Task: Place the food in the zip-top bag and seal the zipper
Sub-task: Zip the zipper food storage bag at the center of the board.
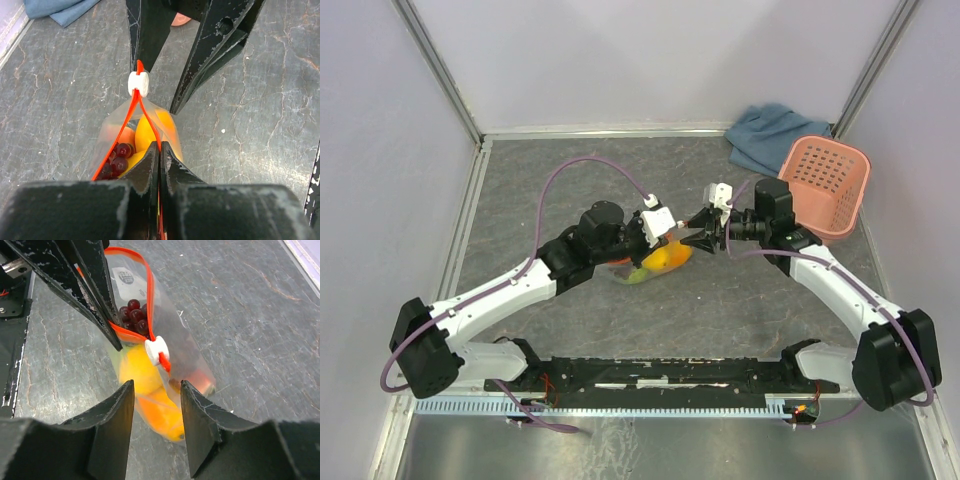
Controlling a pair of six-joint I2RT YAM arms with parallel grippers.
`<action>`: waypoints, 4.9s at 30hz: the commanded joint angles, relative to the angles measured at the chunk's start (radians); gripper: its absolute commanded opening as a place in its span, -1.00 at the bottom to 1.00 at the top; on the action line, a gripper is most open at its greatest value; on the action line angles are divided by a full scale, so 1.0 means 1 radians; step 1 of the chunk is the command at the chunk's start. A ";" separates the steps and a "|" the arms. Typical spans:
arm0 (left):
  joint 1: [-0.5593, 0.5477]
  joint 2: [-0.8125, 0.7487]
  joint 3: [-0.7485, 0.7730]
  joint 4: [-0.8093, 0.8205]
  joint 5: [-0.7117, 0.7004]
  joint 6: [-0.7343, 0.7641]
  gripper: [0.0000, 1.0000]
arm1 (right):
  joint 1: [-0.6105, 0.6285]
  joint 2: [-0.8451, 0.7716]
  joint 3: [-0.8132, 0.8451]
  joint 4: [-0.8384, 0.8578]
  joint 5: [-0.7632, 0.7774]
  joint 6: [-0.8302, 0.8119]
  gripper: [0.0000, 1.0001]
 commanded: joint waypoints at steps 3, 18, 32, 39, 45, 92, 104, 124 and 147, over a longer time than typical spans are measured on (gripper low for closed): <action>0.001 -0.042 0.001 0.065 0.048 -0.027 -0.95 | -0.003 0.026 0.047 0.072 -0.124 -0.027 -0.07; 0.002 -0.045 -0.001 0.060 0.076 -0.021 -0.95 | -0.002 0.104 0.123 0.008 -0.221 -0.081 -0.47; 0.001 -0.104 -0.010 0.095 0.011 -0.066 -0.19 | -0.002 0.050 0.129 -0.087 -0.158 -0.033 -0.96; 0.001 -0.133 -0.004 0.152 0.004 -0.071 0.17 | -0.003 0.031 0.134 -0.123 -0.138 0.020 -0.97; 0.002 -0.060 0.063 0.137 0.043 -0.034 0.22 | -0.001 0.005 0.137 -0.170 -0.150 -0.005 -0.97; 0.060 -0.025 0.037 0.031 0.136 0.030 -0.95 | -0.016 -0.083 0.096 -0.210 0.003 -0.001 -0.97; 0.063 -0.006 0.094 0.001 0.190 0.016 -0.95 | -0.012 -0.082 0.080 -0.146 -0.061 0.046 -0.41; 0.059 0.017 0.117 -0.036 0.204 0.014 -0.95 | 0.032 -0.008 0.176 -0.162 -0.094 0.039 -0.96; 0.065 -0.189 -0.080 -0.055 -0.123 -0.208 -0.95 | -0.014 -0.170 0.050 -0.106 0.373 0.241 -0.97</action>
